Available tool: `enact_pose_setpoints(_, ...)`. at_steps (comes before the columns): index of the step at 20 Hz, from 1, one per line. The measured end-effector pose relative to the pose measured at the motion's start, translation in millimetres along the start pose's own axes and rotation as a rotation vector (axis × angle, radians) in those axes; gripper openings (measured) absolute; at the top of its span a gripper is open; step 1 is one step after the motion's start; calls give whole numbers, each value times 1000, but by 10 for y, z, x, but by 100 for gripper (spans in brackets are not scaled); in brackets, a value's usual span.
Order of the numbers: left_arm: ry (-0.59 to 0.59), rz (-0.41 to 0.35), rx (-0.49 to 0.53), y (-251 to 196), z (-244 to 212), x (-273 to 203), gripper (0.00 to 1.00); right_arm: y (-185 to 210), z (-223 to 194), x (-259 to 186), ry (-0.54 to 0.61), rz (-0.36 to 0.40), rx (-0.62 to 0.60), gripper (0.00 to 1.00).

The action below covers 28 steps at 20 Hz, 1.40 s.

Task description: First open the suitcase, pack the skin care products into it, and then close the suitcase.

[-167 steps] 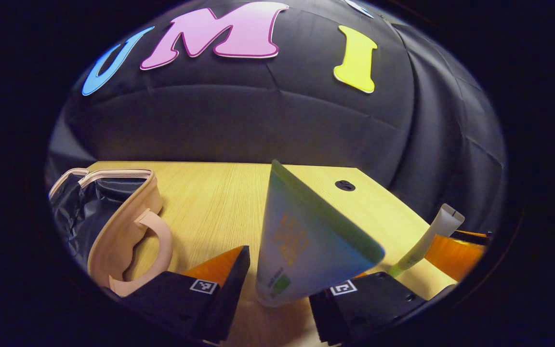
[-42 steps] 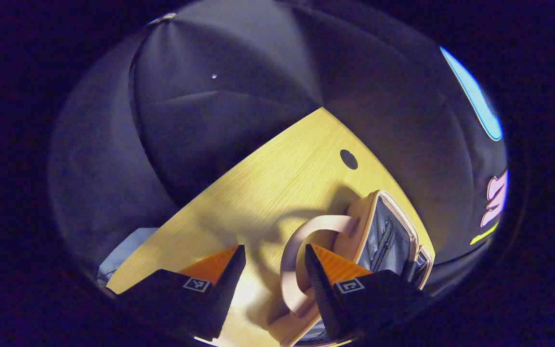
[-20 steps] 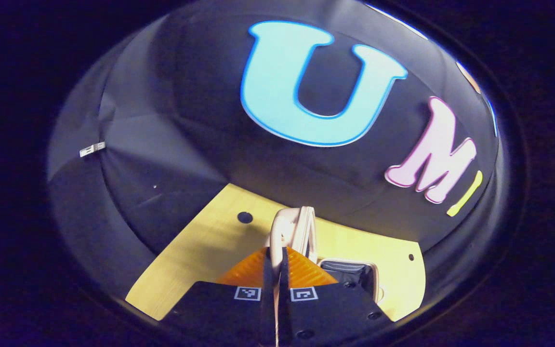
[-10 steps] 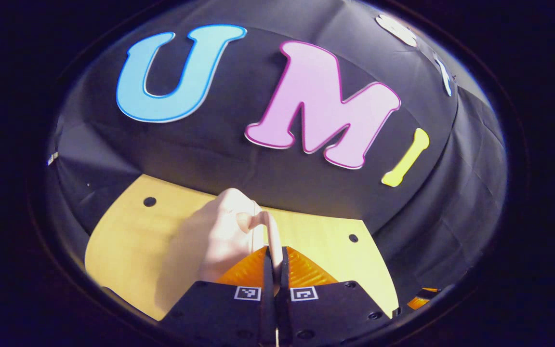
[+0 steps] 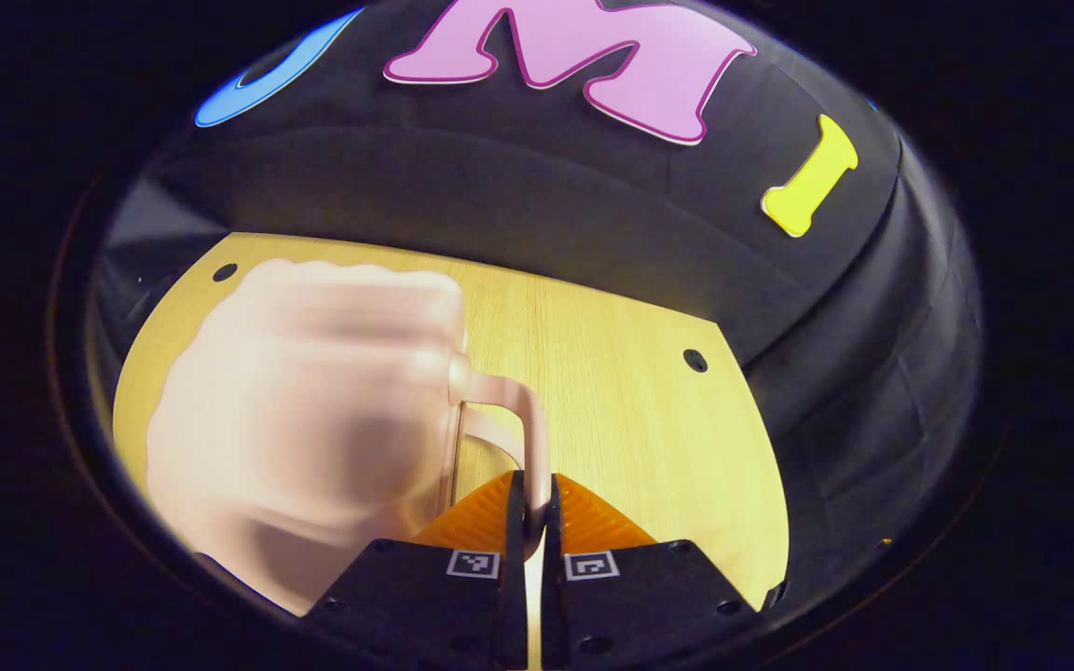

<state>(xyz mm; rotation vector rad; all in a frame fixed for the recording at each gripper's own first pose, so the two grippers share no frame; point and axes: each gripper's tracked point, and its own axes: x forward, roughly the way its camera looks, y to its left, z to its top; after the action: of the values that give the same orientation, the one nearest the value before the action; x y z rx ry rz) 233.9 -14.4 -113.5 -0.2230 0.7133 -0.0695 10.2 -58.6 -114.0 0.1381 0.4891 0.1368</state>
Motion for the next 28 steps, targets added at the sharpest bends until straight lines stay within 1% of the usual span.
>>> enact_pose_setpoints(2,-22,-1,-23,-33,-35,-20,28,-12,-36,15,3,-10,-4,98)
enact_pose_setpoints(3,-57,-12,-32,-76,-4,-98,37,-20,-30,15,-4,-25,-7,98)
enact_pose_setpoints(4,-95,-38,-32,-130,50,-162,41,-17,-16,24,-14,-39,-8,97)
enact_pose_setpoints(5,-132,-66,-28,-188,94,-288,50,4,-31,46,-18,-57,-1,97)
enact_pose_setpoints(6,-179,-74,-18,-214,129,-472,69,48,-41,66,-18,-68,11,97)
enact_pose_setpoints(7,-230,-87,0,-236,205,-643,100,122,-39,75,-22,-73,23,98)
enact_pose_setpoints(8,-290,-86,26,-205,284,-856,97,174,-14,87,-33,-85,27,97)
enact_pose_setpoints(11,-488,-28,139,-37,470,-1606,96,305,100,116,-90,-128,33,97)
enact_pose_setpoints(12,-523,-15,172,4,453,-1819,96,340,117,138,-102,-149,29,97)
enact_pose_setpoints(14,-580,-23,176,33,227,-2242,96,422,97,175,-127,-195,-8,97)
enact_pose_setpoints(16,-629,-25,180,127,-35,-2493,96,616,65,191,-154,-195,-17,97)
enact_pose_setpoints(17,-645,-10,191,244,-170,-2563,96,728,43,176,-170,-189,-17,97)
enact_pose_setpoints(19,-630,45,185,431,-427,-2652,96,866,-2,162,-194,-193,-35,97)
enact_pose_setpoints(20,-627,45,184,444,-513,-2692,96,930,-27,152,-204,-196,-49,97)
enact_pose_setpoints(22,-646,47,198,508,-556,-2828,96,1076,-112,153,-207,-195,-68,98)
enact_pose_setpoints(25,-639,66,246,681,-602,-2908,96,1239,-197,165,-190,-187,-53,98)
enact_pose_setpoints(28,-669,89,244,823,-534,-3044,96,1341,-173,140,-208,-192,-50,98)
